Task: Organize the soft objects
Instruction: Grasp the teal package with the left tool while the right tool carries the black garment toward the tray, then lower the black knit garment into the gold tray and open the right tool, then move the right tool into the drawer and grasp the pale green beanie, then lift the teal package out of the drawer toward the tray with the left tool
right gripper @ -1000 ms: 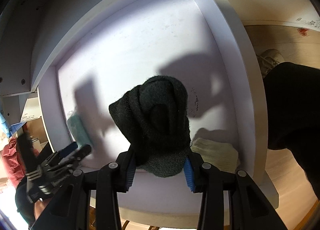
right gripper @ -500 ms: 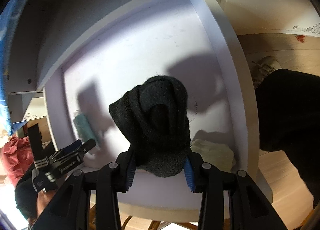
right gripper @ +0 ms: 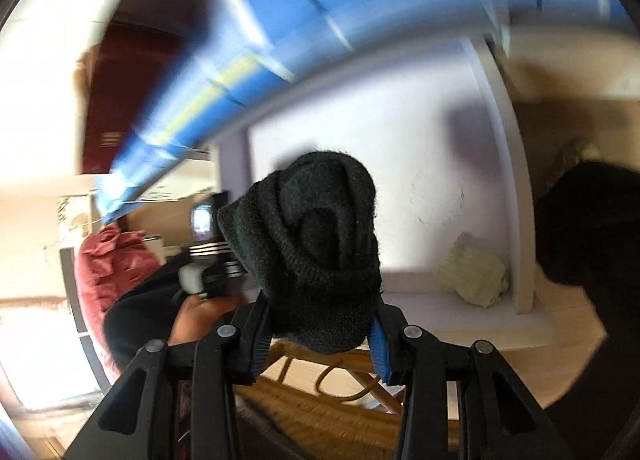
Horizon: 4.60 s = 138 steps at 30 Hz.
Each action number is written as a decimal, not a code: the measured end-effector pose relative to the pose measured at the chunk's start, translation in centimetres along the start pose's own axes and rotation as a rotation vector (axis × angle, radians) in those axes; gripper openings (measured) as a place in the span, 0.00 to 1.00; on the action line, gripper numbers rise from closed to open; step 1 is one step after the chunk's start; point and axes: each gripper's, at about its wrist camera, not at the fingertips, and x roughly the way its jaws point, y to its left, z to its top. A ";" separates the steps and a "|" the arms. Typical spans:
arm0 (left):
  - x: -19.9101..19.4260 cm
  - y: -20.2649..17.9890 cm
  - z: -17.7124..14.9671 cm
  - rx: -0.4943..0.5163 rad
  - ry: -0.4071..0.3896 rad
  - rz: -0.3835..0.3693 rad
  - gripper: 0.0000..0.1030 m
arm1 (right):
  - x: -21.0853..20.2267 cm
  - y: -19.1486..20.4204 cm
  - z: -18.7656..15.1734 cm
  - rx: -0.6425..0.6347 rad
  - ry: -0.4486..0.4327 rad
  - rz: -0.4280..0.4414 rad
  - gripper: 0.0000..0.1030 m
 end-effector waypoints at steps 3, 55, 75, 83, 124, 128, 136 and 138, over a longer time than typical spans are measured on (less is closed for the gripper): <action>-0.5 0.9 -0.2 -0.001 -0.005 0.001 0.52 | -3.6 2.0 0.3 -0.064 -0.041 0.048 0.40; 0.9 -1.7 1.9 0.040 0.020 0.028 0.40 | 0.8 21.9 18.3 -0.521 -0.362 -0.403 0.64; 0.6 -1.3 1.7 0.038 0.022 0.022 0.37 | -2.4 21.6 9.8 -0.684 -0.447 -0.402 0.64; 0.5 -0.8 1.8 0.029 0.035 0.008 0.35 | -3.7 18.5 6.0 -0.691 -0.400 -0.342 0.64; -0.2 0.0 1.8 -0.039 0.015 -0.044 0.35 | 17.6 -9.7 -0.2 -0.276 0.566 -0.724 0.56; -0.1 0.2 1.4 -0.037 0.017 -0.040 0.35 | 17.0 -8.5 0.7 -0.295 0.477 -0.659 0.53; -0.1 -0.2 2.0 -0.030 0.008 -0.046 0.35 | 15.8 -8.1 1.9 -0.280 0.323 -0.596 0.58; -0.3 -0.2 1.9 -0.033 -0.001 -0.049 0.35 | 16.1 -8.3 1.7 -0.268 0.331 -0.592 0.60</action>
